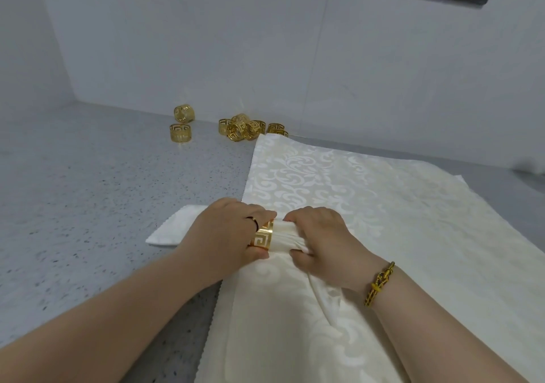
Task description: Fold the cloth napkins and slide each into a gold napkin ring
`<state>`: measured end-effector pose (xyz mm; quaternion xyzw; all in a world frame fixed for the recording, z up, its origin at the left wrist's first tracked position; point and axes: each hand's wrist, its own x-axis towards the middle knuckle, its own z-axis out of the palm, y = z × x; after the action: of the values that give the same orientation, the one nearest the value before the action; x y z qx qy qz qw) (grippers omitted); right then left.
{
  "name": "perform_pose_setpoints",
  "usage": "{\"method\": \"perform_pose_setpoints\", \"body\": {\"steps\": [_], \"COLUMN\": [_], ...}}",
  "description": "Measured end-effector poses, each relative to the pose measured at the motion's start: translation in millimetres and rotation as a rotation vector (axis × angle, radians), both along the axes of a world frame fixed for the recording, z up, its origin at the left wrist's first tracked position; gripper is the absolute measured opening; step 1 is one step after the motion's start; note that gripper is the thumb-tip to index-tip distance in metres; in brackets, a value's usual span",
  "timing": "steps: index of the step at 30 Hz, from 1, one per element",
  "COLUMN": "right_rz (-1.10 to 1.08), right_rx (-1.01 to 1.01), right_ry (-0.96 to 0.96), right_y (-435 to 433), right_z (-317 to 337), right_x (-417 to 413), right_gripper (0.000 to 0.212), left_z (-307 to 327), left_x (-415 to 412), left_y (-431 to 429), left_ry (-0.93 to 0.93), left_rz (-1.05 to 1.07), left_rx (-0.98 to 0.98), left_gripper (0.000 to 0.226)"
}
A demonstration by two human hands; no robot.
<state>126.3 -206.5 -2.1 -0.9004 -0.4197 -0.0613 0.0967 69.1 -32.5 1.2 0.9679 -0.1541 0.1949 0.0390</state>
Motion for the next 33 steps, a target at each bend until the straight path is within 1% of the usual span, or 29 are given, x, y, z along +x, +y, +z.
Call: {"method": "perform_pose_setpoints", "body": {"steps": [1,3,4,5,6,7,9,11,13,15,16,18,19,21,23,25,27,30,33], "right_rz": [0.000,-0.017,-0.027,-0.039,-0.050,-0.055,-0.064,-0.065,-0.042,0.026,0.070,0.113,0.105,0.080,0.066,0.027,0.017,0.042,0.051], "right_rx": [-0.002,0.005,0.017,0.025,0.030,0.037,0.047,0.069,0.057,0.041,0.034,0.000,0.006,0.079,0.147,0.154,0.174,0.205,0.205], "right_ry": [-0.003,0.004,0.021,0.044,0.067,0.085,0.145,0.175,0.141,0.089,0.064,0.017,-0.001,-0.018,-0.047,-0.054,-0.030,-0.051,-0.066], "right_y": [0,-1,-1,-2,-2,-3,-2,2,11,25,33,45,48,49,49,48,46,43,40], "right_z": [-1,0,1,0,0,0,4,13,22,28,29,25,21,13,7,6,5,4,0], "right_x": [-1,-1,0,0,0,-1,-4,-7,-10,-15,-17,-20,-23,-25,-27,-27,-26,-24,-23], "right_gripper": [0.053,0.057,0.059,0.061,0.066,0.072,0.081,0.082,0.075,0.074,0.073,0.059,0.050,0.038,0.035,0.038,0.040,0.041,0.043], "left_z": [-3,-3,-7,-7,-6,-4,-6,-4,-1,-1,-4,-9,-11,-9,-10,-11,-12,-9,-3], "left_x": [1,-1,-1,-3,-6,-10,-17,-25,-30,-31,-30,-27,-27,-27,-28,-30,-31,-27,-25], "left_y": [2,0,2,4,7,12,25,31,30,22,20,21,23,27,26,23,22,31,42], "left_ry": [-0.021,-0.031,-0.043,-0.050,-0.028,-0.058,-0.087,-0.087,-0.056,0.063,0.120,0.152,0.158,0.187,0.214,0.259,0.262,0.218,0.289], "left_rz": [0.004,0.029,0.036,0.050,0.088,0.122,0.198,0.219,0.223,0.264,0.257,0.262,0.285,0.327,0.352,0.367,0.371,0.411,0.487], "left_rx": [-0.002,0.021,0.038,0.011,-0.013,-0.009,-0.047,-0.159,-0.264,-0.436,-0.540,-0.677,-0.726,-0.802,-0.846,-0.896,-0.905,-0.736,-0.585], "left_gripper": [0.054,0.058,0.065,0.074,0.082,0.085,0.074,0.050,0.022,0.031,0.030,0.026,0.026,0.028,0.032,0.034,0.031,0.026,0.033]}}
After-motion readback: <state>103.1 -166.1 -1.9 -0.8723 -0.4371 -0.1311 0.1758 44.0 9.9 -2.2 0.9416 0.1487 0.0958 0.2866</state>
